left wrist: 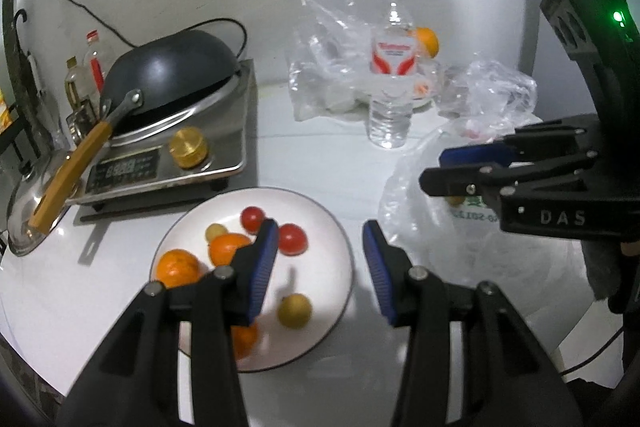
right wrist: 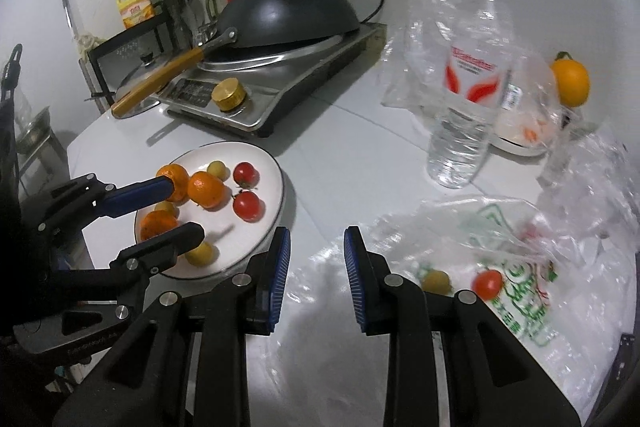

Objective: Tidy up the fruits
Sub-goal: 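Move both open tools back over the fruit in the bag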

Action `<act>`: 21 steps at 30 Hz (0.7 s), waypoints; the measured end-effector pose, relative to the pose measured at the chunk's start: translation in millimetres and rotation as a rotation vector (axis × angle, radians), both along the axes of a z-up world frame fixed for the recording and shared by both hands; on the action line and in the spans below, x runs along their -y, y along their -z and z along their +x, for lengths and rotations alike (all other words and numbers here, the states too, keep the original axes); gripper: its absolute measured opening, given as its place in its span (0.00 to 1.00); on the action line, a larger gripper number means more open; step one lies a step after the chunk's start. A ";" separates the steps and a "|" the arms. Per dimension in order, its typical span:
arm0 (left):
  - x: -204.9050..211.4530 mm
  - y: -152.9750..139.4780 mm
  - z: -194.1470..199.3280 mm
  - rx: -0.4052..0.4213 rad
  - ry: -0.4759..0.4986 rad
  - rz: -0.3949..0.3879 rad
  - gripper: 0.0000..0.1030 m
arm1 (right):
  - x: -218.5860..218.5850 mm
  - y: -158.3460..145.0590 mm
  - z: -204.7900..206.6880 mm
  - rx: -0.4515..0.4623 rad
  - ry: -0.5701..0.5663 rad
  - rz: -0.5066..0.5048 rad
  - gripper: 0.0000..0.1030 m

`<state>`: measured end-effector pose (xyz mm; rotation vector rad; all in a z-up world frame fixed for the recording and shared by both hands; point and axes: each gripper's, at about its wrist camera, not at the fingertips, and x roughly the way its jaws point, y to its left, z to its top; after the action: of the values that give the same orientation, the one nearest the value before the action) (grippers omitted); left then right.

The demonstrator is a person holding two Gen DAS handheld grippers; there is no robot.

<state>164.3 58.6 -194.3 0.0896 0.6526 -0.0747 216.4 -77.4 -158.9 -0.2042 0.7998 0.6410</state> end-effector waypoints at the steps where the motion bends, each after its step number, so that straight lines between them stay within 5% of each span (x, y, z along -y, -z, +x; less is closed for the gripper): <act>1: 4.2 -0.9 -0.1 0.001 0.004 0.003 0.44 | 4.9 -0.6 -0.9 0.002 0.005 0.003 0.29; 21: 90.3 -10.0 8.7 -0.005 0.085 0.057 0.44 | 112.5 4.5 -3.7 0.002 0.128 0.053 0.29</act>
<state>173.0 -31.8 -184.3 0.1719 0.6564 -0.1386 212.7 -189.9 -163.4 -0.1040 0.7866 0.5411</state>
